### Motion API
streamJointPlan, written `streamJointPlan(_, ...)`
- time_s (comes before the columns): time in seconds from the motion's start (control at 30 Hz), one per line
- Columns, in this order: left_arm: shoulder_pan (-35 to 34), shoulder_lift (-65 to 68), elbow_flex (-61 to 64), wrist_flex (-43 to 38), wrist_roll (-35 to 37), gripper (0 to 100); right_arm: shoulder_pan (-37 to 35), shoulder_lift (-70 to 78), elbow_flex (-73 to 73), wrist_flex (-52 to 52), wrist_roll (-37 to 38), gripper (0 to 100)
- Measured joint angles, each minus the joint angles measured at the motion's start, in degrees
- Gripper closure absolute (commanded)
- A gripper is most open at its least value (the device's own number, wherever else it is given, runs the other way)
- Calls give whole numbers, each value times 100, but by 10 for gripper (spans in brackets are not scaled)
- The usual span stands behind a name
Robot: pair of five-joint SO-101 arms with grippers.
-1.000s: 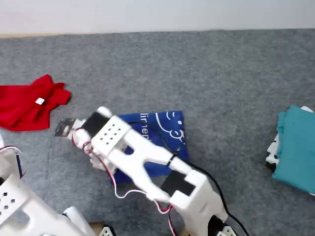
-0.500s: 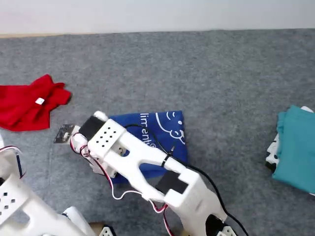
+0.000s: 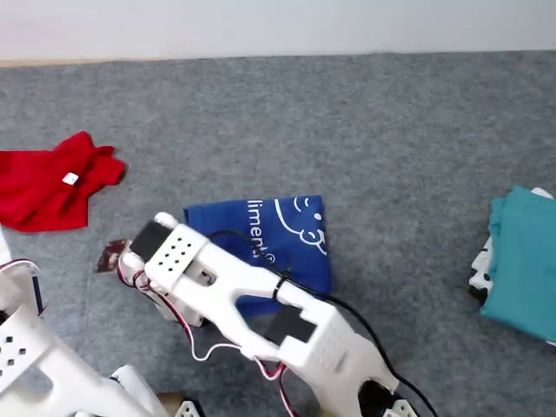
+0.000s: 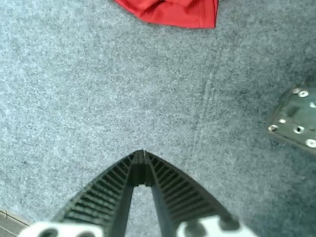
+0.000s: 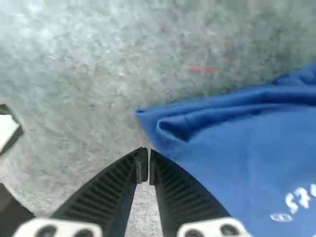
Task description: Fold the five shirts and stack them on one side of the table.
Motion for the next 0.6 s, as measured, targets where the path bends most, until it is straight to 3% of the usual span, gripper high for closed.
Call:
streamJointPlan(0.3,0,0,0,-18,0,996,316,-1055,0,18,0,988)
streamJointPlan(0.6,9,0,18,-18,0,996,633,-475,0,-35,0,988)
